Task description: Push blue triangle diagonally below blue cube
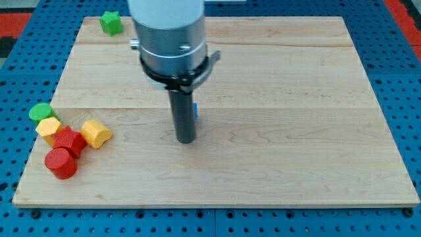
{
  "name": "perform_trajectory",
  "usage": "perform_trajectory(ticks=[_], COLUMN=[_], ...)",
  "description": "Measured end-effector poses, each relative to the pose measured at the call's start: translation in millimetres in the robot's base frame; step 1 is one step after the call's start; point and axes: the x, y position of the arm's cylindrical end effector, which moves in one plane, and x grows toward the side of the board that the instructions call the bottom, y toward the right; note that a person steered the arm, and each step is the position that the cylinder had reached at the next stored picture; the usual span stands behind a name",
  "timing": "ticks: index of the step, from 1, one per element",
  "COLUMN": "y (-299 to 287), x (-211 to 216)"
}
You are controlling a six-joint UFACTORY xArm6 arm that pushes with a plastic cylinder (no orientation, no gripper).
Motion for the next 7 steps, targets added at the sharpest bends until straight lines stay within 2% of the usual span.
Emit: perform_trajectory(ticks=[1, 2, 3, 4, 5, 6, 7], y=[0, -63, -67, -76, -51, -51, -18], x=[-24, -3, -13, -61, -88, -31, -22])
